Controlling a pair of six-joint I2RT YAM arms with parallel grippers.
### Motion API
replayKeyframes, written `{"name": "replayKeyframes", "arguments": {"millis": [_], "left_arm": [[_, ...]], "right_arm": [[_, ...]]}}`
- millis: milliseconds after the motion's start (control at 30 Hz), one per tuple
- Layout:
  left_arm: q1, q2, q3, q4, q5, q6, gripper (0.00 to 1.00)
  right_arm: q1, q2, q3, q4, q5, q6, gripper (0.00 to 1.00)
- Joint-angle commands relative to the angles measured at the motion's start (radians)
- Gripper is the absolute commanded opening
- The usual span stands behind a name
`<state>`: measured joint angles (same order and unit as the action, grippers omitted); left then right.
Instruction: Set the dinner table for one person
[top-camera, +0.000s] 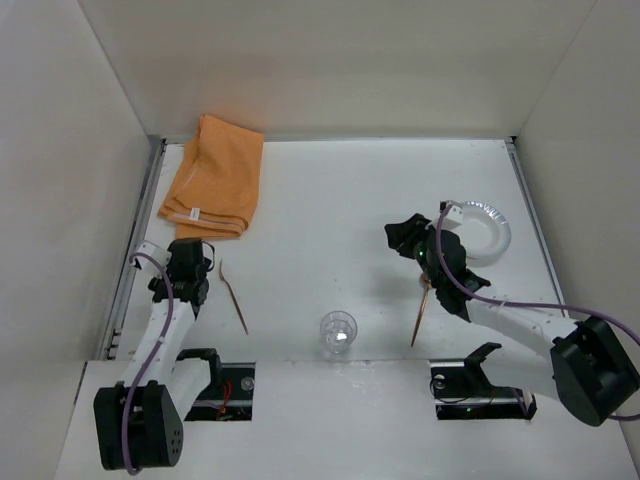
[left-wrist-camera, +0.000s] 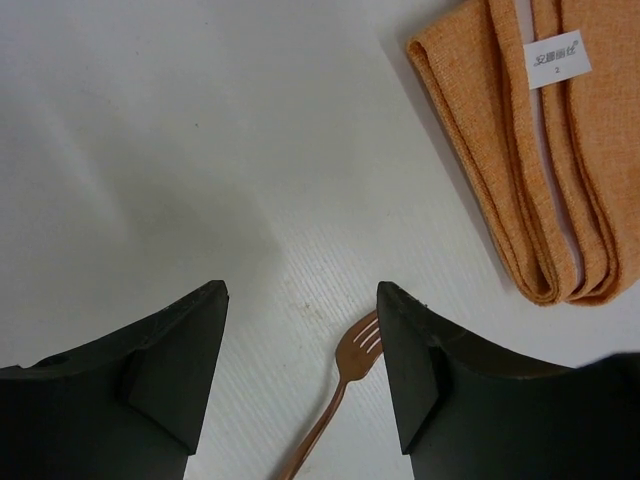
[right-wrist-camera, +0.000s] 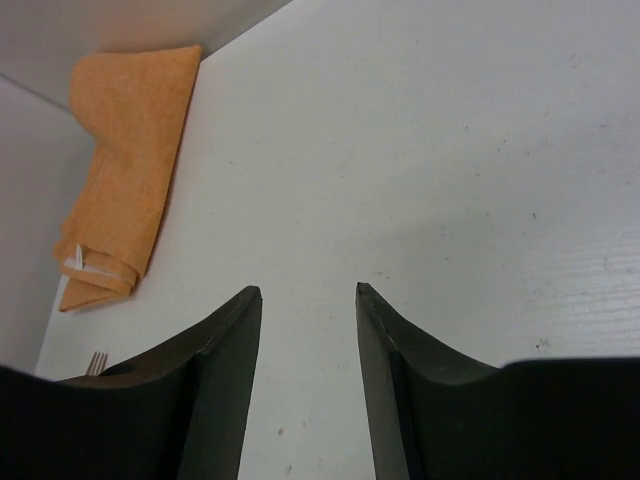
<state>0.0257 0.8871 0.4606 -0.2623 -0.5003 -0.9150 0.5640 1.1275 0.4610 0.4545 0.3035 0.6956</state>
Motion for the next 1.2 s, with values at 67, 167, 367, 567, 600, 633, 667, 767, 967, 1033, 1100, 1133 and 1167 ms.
{"name": "replayKeyframes", "arguments": {"millis": [67, 167, 367, 567, 600, 633, 667, 767, 967, 1033, 1100, 1133, 1167], "left_arm": [[-0.023, 0.045, 0.052, 0.072, 0.006, -0.001, 0.59], [-0.057, 0.076, 0.07, 0.136, 0.005, 0.013, 0.55], [-0.158, 0.15, 0.114, 0.288, 0.0, 0.149, 0.16], [-0.264, 0.315, 0.252, 0.36, -0.07, 0.266, 0.11], [-0.276, 0.349, 0.285, 0.36, -0.082, 0.277, 0.17], [-0.29, 0.378, 0.315, 0.367, -0.09, 0.284, 0.23], [-0.304, 0.415, 0.346, 0.376, -0.092, 0.297, 0.28], [-0.326, 0.524, 0.439, 0.388, -0.101, 0.341, 0.38], [-0.319, 0.81, 0.697, 0.39, -0.06, 0.473, 0.47], [-0.324, 0.918, 0.803, 0.377, -0.028, 0.531, 0.48], [-0.326, 1.021, 0.913, 0.342, -0.004, 0.579, 0.48], [-0.326, 1.053, 0.95, 0.322, -0.004, 0.588, 0.48], [-0.326, 1.094, 0.996, 0.299, -0.006, 0.599, 0.48]], "right_arm": [[0.004, 0.002, 0.013, 0.056, 0.017, -0.013, 0.5], [0.004, 0.024, 0.024, 0.052, 0.008, -0.019, 0.46], [0.012, 0.012, 0.024, 0.046, 0.003, -0.027, 0.12], [0.021, 0.035, 0.038, 0.029, 0.0, -0.027, 0.07], [0.023, 0.046, 0.042, 0.03, -0.009, -0.024, 0.09], [0.023, 0.054, 0.047, 0.027, -0.013, -0.022, 0.1], [0.023, 0.058, 0.05, 0.027, -0.02, -0.025, 0.13], [0.032, 0.058, 0.051, 0.039, -0.024, -0.031, 0.24], [0.043, 0.069, 0.05, 0.062, -0.049, -0.039, 0.4], [0.044, 0.086, 0.057, 0.062, -0.05, -0.044, 0.42], [0.05, 0.098, 0.07, 0.053, -0.063, -0.045, 0.42], [0.055, 0.098, 0.071, 0.053, -0.067, -0.047, 0.42], [0.061, 0.092, 0.068, 0.061, -0.066, -0.048, 0.42]]}}
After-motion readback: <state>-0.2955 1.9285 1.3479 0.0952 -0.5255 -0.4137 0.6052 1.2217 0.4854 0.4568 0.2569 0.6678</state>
